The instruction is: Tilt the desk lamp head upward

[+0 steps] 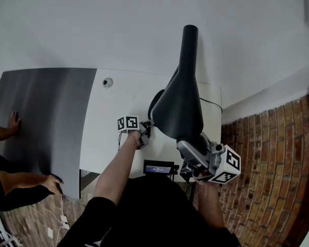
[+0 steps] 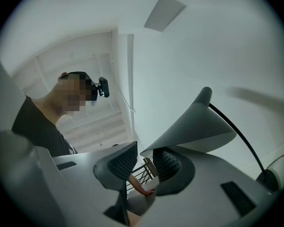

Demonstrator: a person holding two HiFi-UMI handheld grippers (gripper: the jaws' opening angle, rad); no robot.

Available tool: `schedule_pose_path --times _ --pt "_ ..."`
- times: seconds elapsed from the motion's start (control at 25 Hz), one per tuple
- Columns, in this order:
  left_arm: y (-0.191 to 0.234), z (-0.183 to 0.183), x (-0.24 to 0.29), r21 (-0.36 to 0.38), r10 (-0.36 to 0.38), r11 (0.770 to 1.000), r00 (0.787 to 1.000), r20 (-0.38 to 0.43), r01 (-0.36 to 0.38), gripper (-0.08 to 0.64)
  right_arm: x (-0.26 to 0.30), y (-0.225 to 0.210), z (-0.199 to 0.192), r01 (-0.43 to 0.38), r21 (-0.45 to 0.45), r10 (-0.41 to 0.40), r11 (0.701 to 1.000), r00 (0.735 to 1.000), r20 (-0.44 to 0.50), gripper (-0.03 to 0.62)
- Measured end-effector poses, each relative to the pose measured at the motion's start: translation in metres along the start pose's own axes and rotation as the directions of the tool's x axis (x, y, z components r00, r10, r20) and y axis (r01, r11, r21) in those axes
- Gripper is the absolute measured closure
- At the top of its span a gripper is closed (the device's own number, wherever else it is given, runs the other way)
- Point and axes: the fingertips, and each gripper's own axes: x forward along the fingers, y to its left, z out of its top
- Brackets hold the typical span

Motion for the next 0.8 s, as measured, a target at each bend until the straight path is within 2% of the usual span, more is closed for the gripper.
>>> schedule_pose_path --times 0.8 --pt "-0.002 0.002 0.001 0.007 0.003 1.0 1.0 -0.004 -0.003 0.551 0.018 0.022 0.035 -0.028 -0.052 0.03 0.998 0.999 0.036 0.5"
